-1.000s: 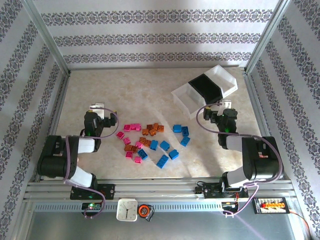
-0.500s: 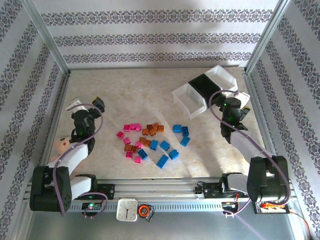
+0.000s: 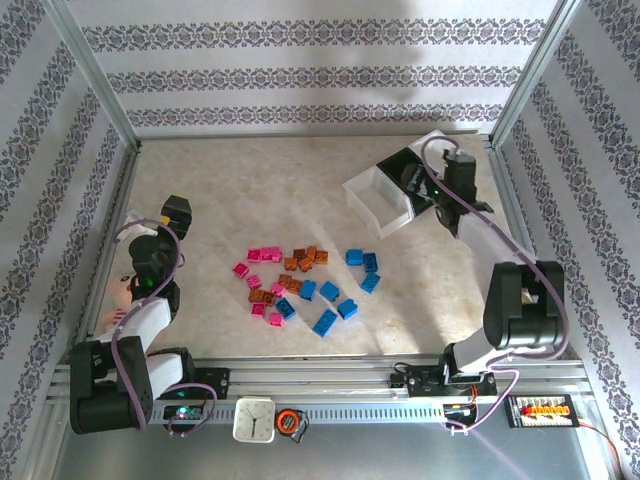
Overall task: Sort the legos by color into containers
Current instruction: Move the container to the top-center of the table.
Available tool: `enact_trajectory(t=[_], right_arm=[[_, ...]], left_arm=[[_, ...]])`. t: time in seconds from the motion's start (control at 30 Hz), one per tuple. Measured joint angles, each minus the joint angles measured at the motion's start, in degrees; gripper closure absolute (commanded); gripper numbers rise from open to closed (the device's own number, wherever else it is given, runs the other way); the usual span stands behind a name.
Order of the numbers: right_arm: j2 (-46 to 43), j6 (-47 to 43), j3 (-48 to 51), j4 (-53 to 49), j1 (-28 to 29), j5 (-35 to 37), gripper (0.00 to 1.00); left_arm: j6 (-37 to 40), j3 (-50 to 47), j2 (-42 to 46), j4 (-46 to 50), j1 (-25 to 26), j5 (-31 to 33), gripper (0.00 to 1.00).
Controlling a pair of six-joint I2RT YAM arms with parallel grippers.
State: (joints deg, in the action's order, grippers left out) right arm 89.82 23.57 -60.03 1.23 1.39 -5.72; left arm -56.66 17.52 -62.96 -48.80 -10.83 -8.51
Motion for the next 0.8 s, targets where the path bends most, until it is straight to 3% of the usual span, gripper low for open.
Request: enact_trajectory(t=[0.23,0.43,0.8], right_arm=[[16.44,-8.96,-18.49,-14.43,2.95,-0.33,0.22],[23.5,-12.61,-24.76,-23.34,3.48,1.42,0.28],[28.13,-14.08,-31.19,-29.97,6.69,0.2,0.69]], left_arm=[[-0.42,2.27,6.21,4.2,-0.07,-7.67,0.0],[-0.26,2.86,9.14,11.5,0.74,-12.74,0.03],[1.22,4.13,8.83,21.77,4.9,-19.8,0.11]])
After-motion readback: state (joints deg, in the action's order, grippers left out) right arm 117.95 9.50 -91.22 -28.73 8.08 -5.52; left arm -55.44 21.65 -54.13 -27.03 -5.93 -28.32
